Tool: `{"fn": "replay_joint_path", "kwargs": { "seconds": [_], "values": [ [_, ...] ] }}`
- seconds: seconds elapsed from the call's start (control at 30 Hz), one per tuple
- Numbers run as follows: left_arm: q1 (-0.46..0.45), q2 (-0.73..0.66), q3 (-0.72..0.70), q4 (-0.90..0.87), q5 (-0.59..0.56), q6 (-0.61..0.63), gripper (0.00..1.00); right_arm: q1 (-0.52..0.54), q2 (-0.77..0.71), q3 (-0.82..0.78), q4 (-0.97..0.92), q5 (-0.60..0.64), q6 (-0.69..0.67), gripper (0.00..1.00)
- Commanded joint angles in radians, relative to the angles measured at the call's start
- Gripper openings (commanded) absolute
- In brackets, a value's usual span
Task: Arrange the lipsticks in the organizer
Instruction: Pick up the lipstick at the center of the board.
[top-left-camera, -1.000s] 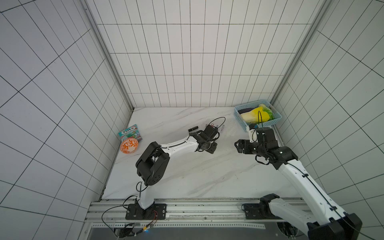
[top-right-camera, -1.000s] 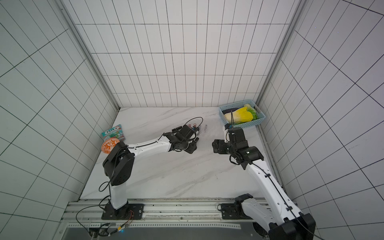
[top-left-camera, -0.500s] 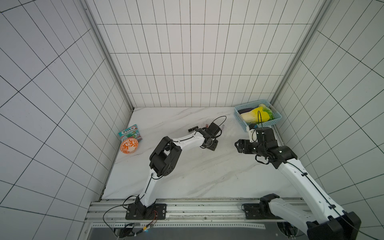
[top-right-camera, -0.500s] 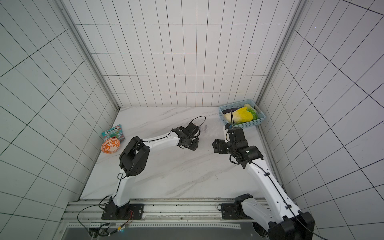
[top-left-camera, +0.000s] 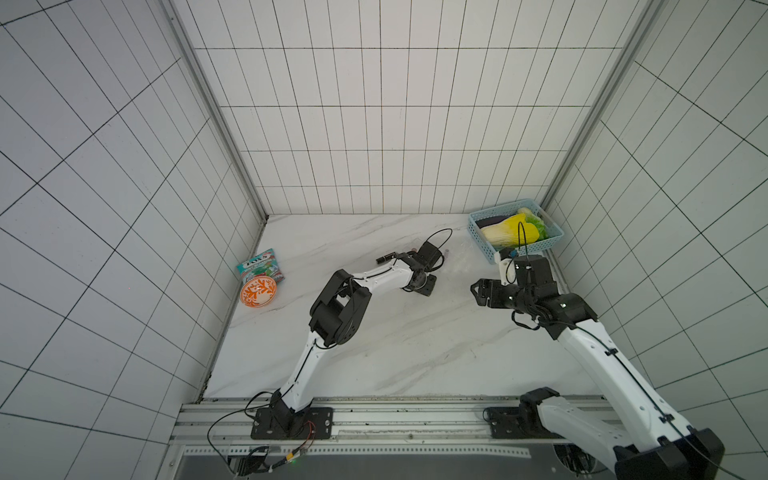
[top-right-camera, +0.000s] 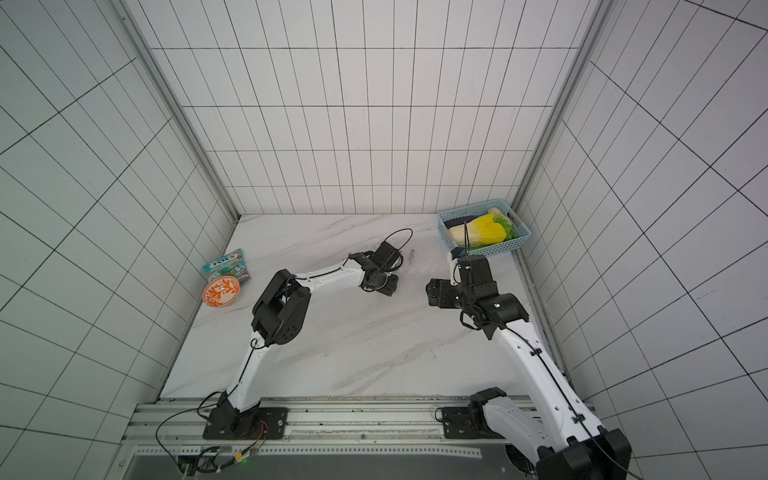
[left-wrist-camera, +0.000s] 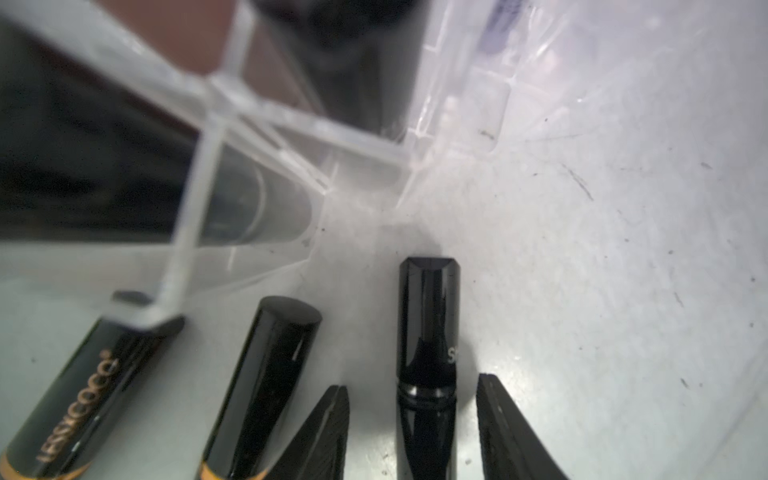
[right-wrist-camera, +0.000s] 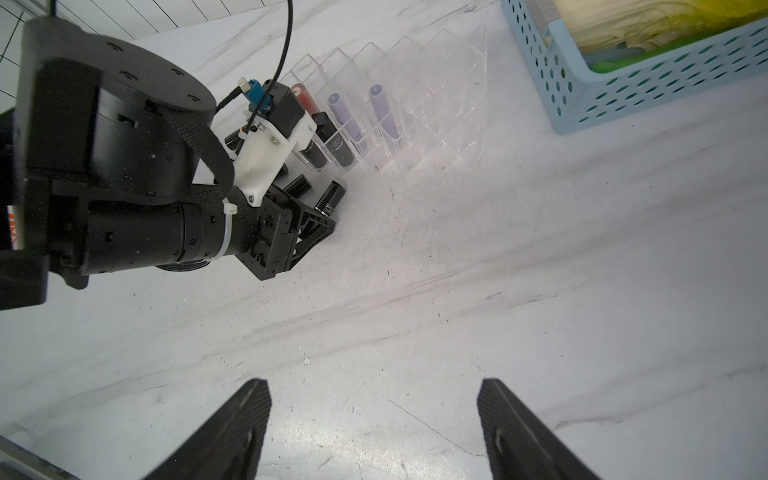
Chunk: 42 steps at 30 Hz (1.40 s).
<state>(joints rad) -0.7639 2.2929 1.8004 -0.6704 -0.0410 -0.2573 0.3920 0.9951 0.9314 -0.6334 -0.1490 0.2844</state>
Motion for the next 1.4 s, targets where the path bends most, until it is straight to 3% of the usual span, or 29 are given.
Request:
{"fn": "replay_joint_path", "kwargs": {
  "seconds": [0.0,0.17,0.3,0.4,0.47,0.67,0.83,1.0,1.27,1.37],
  "values": [
    [-0.020,0.034,0.022,-0.009,0.012,0.007,0.41,-0.008,-0.029,-0.029,-0.005,-0.003,-0.004,0.82],
    [-0.038,-0.016,-0.024,-0.016,0.011,0.002,0.13,-0.010,-0.037,-0.021,-0.013,-0.004,-0.004,0.82],
    [-0.037,-0.163,-0.166,0.020,0.045,0.005,0.07,-0.022,-0.056,-0.002,-0.031,-0.035,-0.004,0.82],
    [-0.019,-0.346,-0.320,0.076,0.171,0.044,0.05,-0.049,-0.075,0.023,-0.048,-0.111,-0.007,0.83],
    [-0.002,-0.468,-0.409,0.096,0.263,0.087,0.05,-0.079,-0.082,0.043,-0.059,-0.200,-0.010,0.85],
    [0.062,-0.787,-0.587,0.155,0.624,0.151,0.06,-0.128,-0.042,0.100,-0.059,-0.652,-0.032,0.90],
    [0.072,-0.877,-0.653,0.260,0.841,0.127,0.07,-0.095,-0.026,0.077,0.106,-0.887,0.069,0.85],
    [0.072,-0.879,-0.636,0.271,0.966,0.114,0.06,0.022,-0.025,0.087,0.169,-0.863,0.070,0.80],
    [0.066,-0.918,-0.650,0.305,1.029,0.097,0.07,0.127,-0.001,0.089,0.214,-0.775,0.050,0.72],
    [0.065,-0.927,-0.653,0.313,1.039,0.092,0.07,0.147,0.012,0.090,0.239,-0.763,0.058,0.64]
  ]
}}
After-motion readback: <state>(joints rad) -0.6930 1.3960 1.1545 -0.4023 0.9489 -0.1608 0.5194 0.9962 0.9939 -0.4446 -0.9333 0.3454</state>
